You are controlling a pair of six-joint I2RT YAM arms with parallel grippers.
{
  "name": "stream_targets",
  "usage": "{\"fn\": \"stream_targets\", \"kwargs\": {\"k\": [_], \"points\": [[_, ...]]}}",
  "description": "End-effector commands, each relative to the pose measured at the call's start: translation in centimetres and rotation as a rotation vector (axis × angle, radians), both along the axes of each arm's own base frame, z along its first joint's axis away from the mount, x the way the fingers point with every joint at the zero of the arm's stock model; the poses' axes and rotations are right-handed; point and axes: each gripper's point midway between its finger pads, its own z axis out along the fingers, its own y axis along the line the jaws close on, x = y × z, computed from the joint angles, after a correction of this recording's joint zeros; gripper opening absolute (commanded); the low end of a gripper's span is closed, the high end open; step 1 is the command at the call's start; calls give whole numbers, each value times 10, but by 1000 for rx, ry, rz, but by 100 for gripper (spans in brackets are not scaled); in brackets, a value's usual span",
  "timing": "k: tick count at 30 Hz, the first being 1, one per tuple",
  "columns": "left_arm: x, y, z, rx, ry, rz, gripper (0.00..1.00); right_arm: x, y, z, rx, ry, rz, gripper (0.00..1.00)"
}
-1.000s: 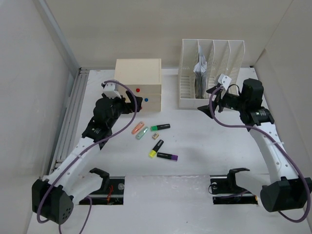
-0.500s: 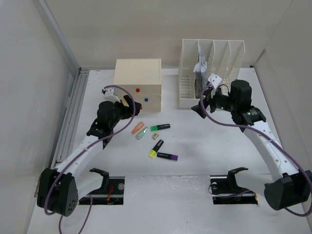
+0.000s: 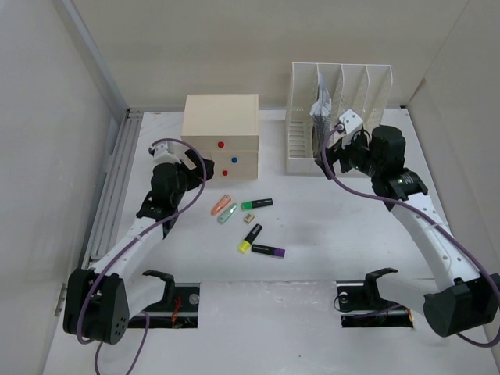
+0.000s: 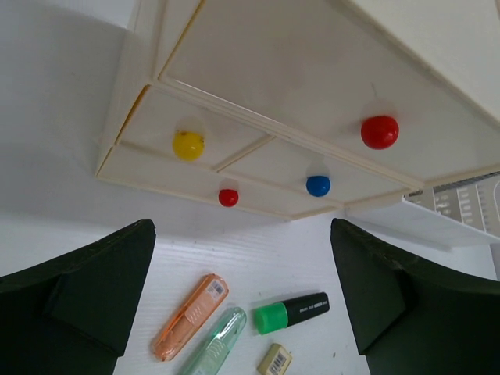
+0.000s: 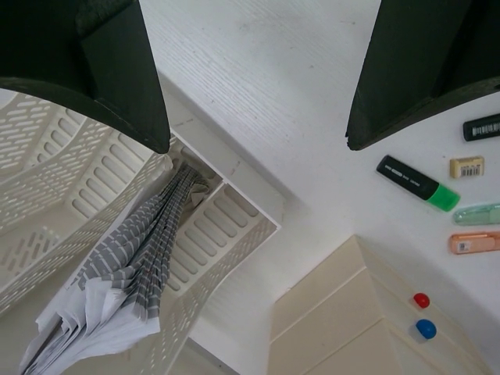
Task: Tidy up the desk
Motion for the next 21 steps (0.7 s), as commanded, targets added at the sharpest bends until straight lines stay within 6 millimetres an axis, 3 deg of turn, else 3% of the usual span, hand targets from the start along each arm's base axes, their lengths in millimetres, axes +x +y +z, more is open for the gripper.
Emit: {"fn": "stream_targets", "kwargs": {"k": [1,3,6,16,21], "points": [[7,2,16,-55,-76,27,92,5,1,34,27,-90,-12,100],[6,2,2,-62,-56,31,89,5,1,30,25,-82,-12,100],[9,3,-3,-63,-67,39,82,5,1,30,25,-82,-12,100],[19,9,-5,-74,-89,68,68,8,4,25,32,-67,-5,100],[28,15,-11,-80,-80,92,56,9,4,23,39,-62,-8,100]]}}
